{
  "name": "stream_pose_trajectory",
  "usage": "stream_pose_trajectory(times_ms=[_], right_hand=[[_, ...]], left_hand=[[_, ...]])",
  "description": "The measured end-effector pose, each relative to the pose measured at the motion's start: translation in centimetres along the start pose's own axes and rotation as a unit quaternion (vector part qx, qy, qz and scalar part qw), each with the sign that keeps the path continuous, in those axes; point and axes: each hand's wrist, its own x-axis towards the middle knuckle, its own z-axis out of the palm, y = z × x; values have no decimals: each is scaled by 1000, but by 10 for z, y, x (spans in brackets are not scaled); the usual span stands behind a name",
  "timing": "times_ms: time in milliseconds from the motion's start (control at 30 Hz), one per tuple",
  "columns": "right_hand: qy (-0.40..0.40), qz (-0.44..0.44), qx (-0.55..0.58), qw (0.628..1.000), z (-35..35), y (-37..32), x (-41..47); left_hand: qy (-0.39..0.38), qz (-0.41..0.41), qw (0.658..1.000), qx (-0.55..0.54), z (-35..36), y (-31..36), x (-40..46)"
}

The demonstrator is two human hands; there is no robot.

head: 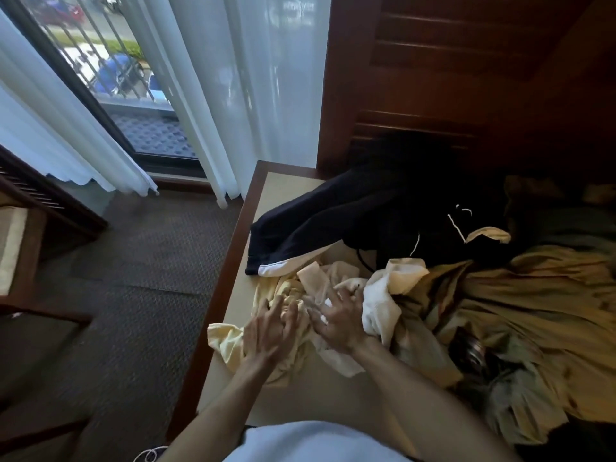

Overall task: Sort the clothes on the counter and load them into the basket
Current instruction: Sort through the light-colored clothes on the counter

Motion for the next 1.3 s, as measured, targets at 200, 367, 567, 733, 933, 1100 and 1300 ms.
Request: stream_pose_trajectory(times_ms=[200, 367, 567, 733, 933, 1100, 1300], right_hand=[[19, 64, 11, 998, -40, -17, -15], [123, 99, 23, 987, -110, -51, -49], [204, 156, 26, 966, -183, -58, -94], [280, 225, -28, 933, -233, -33, -160], [325, 322, -29, 889, -257, -3, -255], [366, 403, -39, 838, -273, 28, -382], [325, 553, -63, 764, -269, 55, -557]], left_hand=[[46, 15, 994, -95, -39, -13, -5], [107, 87, 982, -127, -98, 9, -32], [156, 233, 953, -111, -139, 62, -59], [137, 296, 933, -151, -137, 104, -78], [101, 404, 886, -205, -114, 180, -145], [77, 478, 841, -240, -95, 249, -221], [-41, 562, 788, -249, -21, 332, -340]])
